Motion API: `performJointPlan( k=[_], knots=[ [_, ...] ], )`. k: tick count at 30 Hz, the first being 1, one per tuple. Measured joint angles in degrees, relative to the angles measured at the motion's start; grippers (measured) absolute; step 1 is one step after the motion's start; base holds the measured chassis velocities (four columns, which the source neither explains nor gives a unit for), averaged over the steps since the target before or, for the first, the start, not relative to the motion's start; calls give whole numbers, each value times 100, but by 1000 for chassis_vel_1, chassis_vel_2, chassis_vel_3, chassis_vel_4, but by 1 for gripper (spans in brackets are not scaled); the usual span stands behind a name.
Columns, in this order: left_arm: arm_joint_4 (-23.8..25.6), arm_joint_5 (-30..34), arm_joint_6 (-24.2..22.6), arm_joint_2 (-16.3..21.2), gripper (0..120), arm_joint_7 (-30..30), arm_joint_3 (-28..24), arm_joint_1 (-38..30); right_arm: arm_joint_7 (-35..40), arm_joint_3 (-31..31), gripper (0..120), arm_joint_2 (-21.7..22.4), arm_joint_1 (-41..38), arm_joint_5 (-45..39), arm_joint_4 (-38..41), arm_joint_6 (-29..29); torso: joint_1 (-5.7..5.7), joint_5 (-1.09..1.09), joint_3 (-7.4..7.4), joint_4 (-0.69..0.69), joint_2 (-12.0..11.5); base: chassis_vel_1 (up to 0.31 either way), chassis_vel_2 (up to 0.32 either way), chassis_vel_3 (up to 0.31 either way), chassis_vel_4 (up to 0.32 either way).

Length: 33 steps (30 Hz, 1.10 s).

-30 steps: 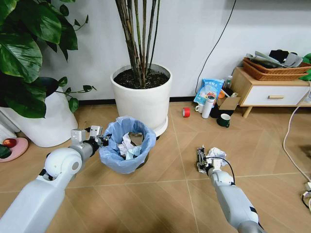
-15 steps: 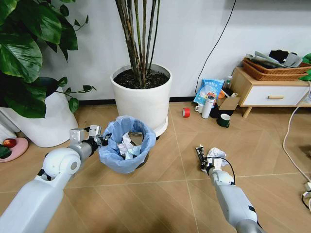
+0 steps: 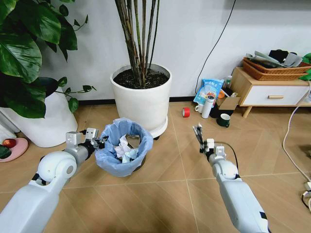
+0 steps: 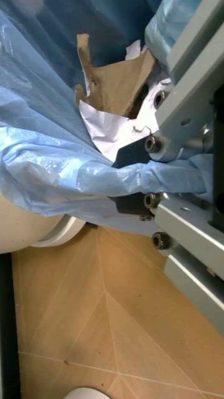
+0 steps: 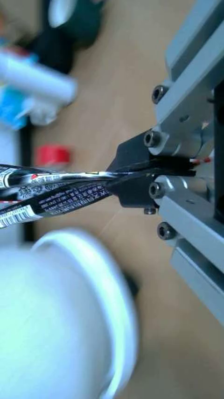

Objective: Pick up the trash bin and place the garbage on the floor into it.

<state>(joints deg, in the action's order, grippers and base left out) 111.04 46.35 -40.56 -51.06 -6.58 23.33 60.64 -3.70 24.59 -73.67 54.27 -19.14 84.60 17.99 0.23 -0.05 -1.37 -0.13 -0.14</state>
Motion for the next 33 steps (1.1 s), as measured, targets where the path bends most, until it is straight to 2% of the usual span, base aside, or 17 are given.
performJointPlan(
  k=[2, 3, 5, 6, 7, 9, 11, 16, 26, 29, 33],
  knots=[
    [14, -7, 0, 2, 0, -12, -3, 9, 37, -126, 0, 174, 77, -328, 670, 216, 0, 0, 0, 0, 0, 0, 0, 0, 0],
    [14, -7, 0, 2, 0, -12, -3, 9, 37, -126, 0, 174, 77, -328, 670, 216, 0, 0, 0, 0, 0, 0, 0, 0, 0],
    [19, -15, -5, -16, 0, -38, -24, -1, 41, -243, 0, 394, 118, -591, 1211, 364, 0, -1, 1, 1, 0, 0, 0, 0, 0],
    [21, -15, -14, -46, 0, -93, -82, -50, 29, -345, 0, 660, 116, -824, 1679, 477, 0, 0, 1, 1, 0, 0, 0, 0, 0],
    [21, -15, -14, -46, 0, -93, -82, -50, 29, -345, 0, 660, 116, -824, 1679, 477, 0, 0, 1, 1, 0, 0, 0, 0, 0],
    [-20, -21, -20, -82, 0, -136, -229, -168, -14, -414, 0, 993, 49, -1083, 2149, 591, 0, -1, 1, 1, 0, 0, 0, 0, 0],
    [-47, -23, -24, -96, 0, -155, -311, -230, -33, -439, 0, 1102, 4, -1187, 2295, 629, 0, 0, 1, -1, 0, 0, 0, 0, 0],
    [-284, -20, -48, -230, 0, -261, -932, -746, -237, -868, 0, 1574, -444, -1890, 2885, 827, 0, 0, 0, 1, 0, 0, 0, 0, 0],
    [-796, 11, -61, -522, 0, -333, -1627, -1571, -333, -1787, 0, 1642, -755, -2165, 3158, 936, 0, 0, 0, 0, 0, 0, 0, 0, 0],
    [-982, 64, -70, -641, 0, -383, -1836, -1847, -157, -2158, 0, 1489, -937, -2129, 2979, 853, 0, 0, 0, -1, 0, 0, 0, 0, 0],
    [-1055, 79, -74, -688, 0, -395, -1896, -1950, -119, -2280, 0, 1385, -1040, -2043, 2781, 831, 0, -1, -1, 0, 0, 0, 0, 0, 0]
  ],
)
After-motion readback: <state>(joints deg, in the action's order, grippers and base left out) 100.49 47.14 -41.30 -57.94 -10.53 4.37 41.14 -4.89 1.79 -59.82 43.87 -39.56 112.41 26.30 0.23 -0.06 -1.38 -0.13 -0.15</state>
